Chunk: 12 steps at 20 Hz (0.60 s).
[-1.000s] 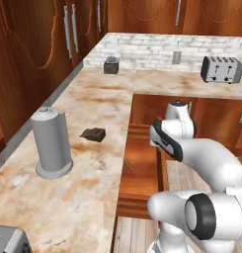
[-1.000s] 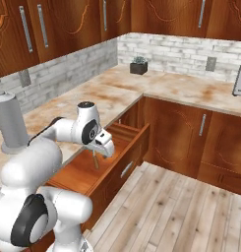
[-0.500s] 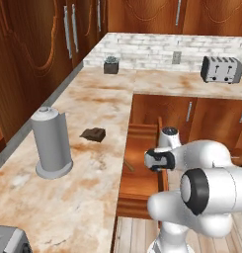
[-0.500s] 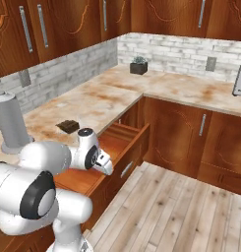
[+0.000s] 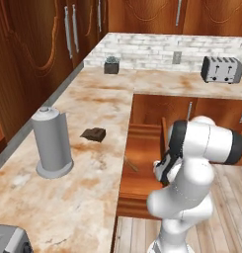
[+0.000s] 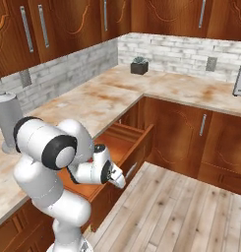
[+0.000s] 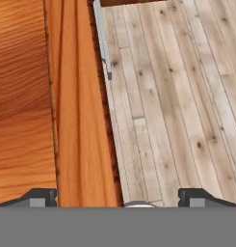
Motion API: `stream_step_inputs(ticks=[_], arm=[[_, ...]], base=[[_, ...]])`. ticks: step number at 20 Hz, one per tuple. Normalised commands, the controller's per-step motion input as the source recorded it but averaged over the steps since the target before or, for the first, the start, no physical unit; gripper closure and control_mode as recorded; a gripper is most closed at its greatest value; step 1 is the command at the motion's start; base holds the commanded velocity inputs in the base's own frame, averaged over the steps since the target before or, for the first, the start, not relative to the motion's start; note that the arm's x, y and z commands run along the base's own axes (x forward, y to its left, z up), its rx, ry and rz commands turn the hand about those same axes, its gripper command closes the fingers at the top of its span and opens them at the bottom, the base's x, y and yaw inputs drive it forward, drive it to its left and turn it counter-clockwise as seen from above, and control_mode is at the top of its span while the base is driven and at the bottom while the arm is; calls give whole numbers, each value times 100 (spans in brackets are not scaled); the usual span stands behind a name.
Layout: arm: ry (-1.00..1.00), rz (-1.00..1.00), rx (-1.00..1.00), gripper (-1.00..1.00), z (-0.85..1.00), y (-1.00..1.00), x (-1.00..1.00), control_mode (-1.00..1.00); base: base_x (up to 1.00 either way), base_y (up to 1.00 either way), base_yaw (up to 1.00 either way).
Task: Pick the pizza cutter from the drawer and place it on the counter.
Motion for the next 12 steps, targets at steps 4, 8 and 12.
stream_step_inputs(ticks=[4,8,12], arm=[[-4,-11,0,-100,-59,-100,-67,-100],[-14,-5,-2,-100,-13,-100,-57,-100],[-12,0,12,-100,86,-82,-6,-100]], base=[[0,0,0],[0,0,0],[0,0,0]])
